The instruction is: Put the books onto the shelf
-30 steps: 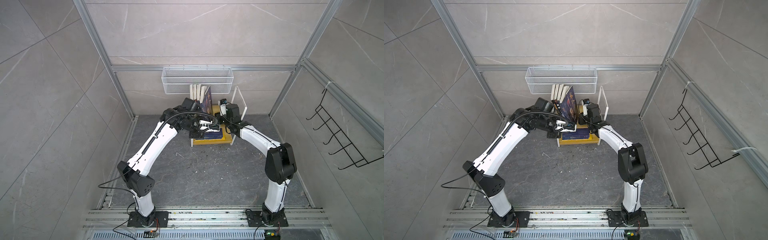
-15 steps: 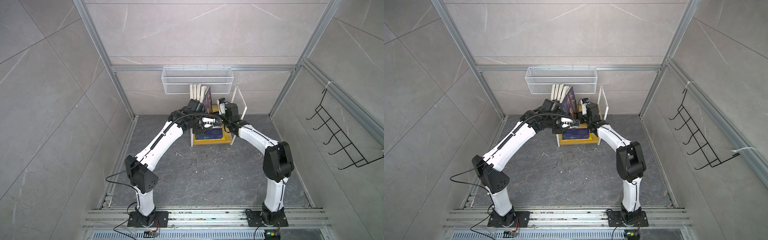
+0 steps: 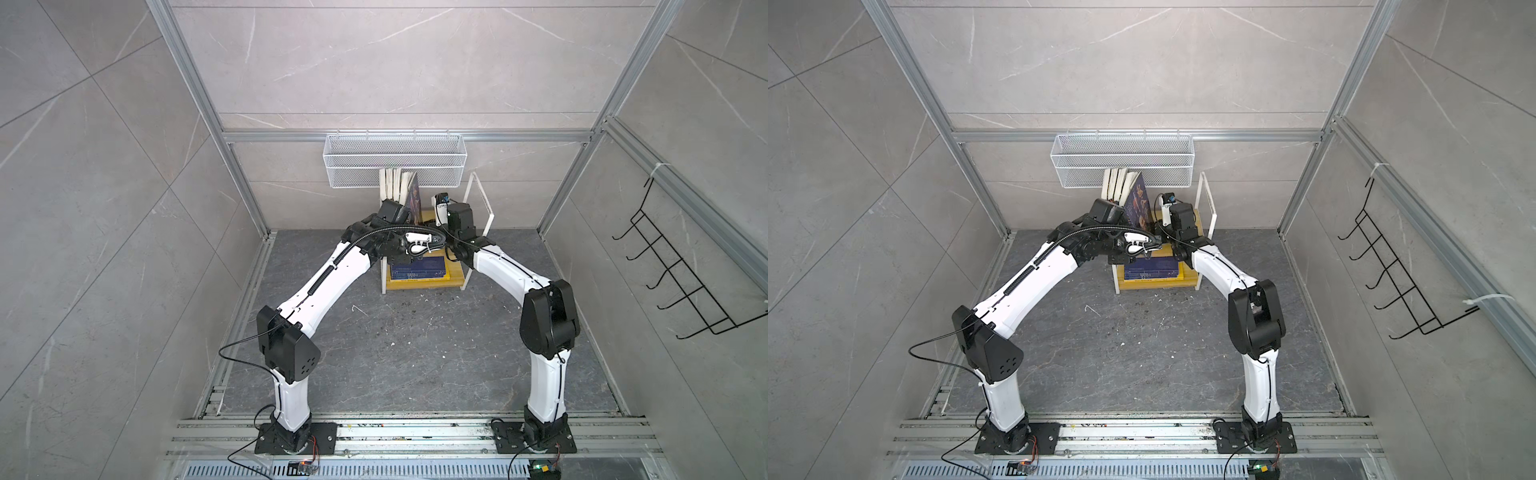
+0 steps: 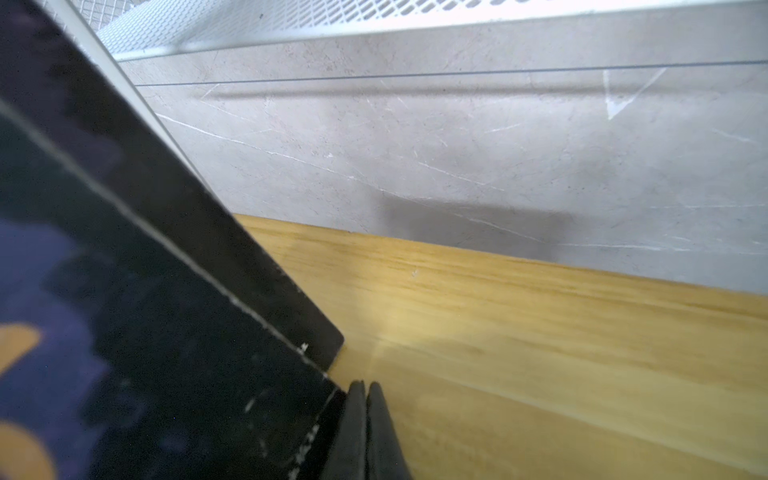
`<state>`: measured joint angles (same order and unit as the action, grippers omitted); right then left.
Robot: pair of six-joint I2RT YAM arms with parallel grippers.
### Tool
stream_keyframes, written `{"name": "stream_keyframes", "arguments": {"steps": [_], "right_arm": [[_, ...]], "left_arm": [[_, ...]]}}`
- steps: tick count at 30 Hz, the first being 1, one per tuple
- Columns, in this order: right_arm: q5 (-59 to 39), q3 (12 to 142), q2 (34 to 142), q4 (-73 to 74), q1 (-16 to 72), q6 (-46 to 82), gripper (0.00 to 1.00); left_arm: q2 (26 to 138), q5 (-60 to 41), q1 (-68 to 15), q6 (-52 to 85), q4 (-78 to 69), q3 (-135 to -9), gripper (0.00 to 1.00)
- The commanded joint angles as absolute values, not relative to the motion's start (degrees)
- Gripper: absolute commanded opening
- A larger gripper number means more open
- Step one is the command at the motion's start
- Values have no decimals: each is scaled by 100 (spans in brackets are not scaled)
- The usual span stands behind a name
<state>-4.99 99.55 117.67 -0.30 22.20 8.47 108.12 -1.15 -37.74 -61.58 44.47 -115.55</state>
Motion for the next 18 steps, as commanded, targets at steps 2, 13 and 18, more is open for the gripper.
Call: {"name": "stream_keyframes", "arguments": {"steps": [2, 13, 18], "right_arm": [[-597, 10131, 12038, -406, 2244, 949, 0], [-607, 10416, 12181, -508, 2252, 918, 0], [-532, 10459, 12183, -493, 2248, 1088, 0]], "left_arm": [[10905, 60, -3762, -6007, 4221, -11593, 0], [10992, 251, -3706, -5922, 4071, -11619, 0], [10952, 316, -3657, -5849, 4039, -11619, 0]]}}
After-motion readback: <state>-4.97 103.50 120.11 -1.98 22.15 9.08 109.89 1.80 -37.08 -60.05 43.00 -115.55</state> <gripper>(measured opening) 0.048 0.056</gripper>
